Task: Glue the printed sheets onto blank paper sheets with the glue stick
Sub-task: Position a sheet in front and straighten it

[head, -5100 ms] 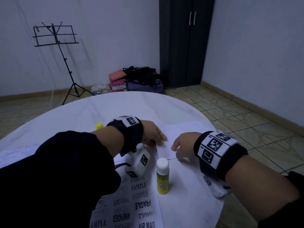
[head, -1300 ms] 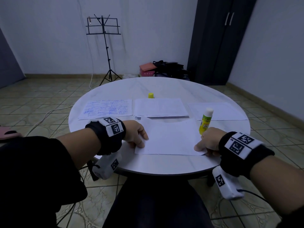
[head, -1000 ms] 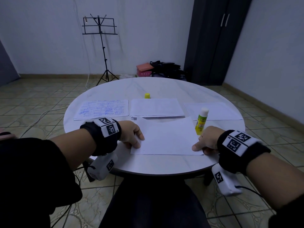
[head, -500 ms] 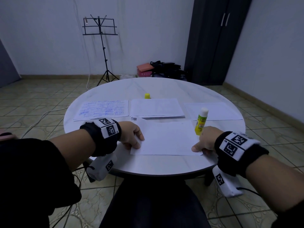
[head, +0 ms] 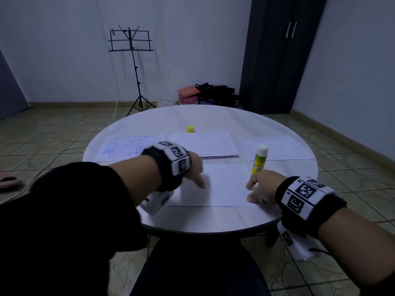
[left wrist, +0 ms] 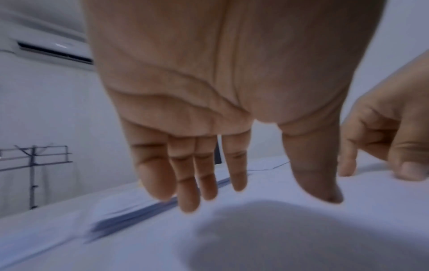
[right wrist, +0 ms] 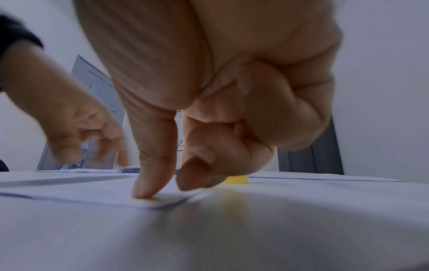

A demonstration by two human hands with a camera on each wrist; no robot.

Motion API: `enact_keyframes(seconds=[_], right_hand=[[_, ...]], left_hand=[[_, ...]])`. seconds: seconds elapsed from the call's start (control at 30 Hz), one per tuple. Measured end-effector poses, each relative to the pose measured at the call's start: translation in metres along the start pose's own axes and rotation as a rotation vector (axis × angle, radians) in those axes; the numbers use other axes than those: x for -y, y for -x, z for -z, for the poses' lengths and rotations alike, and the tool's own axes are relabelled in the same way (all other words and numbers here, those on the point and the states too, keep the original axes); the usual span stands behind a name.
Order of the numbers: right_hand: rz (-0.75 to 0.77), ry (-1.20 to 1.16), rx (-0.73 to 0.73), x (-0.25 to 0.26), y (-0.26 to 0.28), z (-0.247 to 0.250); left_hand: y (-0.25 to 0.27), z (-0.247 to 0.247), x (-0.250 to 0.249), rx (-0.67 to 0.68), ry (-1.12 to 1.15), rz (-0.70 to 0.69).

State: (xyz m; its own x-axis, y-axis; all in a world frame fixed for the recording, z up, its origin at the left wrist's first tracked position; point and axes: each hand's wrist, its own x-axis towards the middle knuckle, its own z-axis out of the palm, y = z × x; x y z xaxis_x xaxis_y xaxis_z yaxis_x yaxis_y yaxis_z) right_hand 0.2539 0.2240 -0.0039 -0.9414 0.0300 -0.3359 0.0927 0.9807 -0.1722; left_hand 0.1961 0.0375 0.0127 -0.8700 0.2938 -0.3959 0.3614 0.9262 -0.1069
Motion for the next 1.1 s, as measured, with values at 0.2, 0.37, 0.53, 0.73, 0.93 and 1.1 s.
enact_keyframes(seconds=[0.2, 0.37, 0.53, 0.73, 0.93, 1.1], right_hand=[[0.02, 0.017, -0.01, -0.003, -0.004, 0.001], [0.043, 0.033, -0.006, -0.007, -0.004, 0.003], [0.064, 0.054, 0.033, -0.008, -0.006, 0.006], [0.119, 0.256, 0.045, 0.018, -0.005, 0.002], [0.392, 0.248, 0.054, 0.082, -0.007, -0.015], [0.464, 0.272, 0.137, 0.123, -0.025, -0.019]], left_hand=[[-0.024, -0.006, -0.074, 0.024, 0.014, -0.162], [-0.023, -0.018, -0.036, 0.048, 0.027, -0.158], [-0.006, -0.033, 0.043, 0.089, 0.006, -0.01], [0.002, -0.043, 0.077, 0.112, 0.021, 0.028], [-0.001, -0.039, 0.071, 0.092, 0.015, 0.032], [-0.009, -0.041, 0.07, 0.094, -0.006, 0.045]])
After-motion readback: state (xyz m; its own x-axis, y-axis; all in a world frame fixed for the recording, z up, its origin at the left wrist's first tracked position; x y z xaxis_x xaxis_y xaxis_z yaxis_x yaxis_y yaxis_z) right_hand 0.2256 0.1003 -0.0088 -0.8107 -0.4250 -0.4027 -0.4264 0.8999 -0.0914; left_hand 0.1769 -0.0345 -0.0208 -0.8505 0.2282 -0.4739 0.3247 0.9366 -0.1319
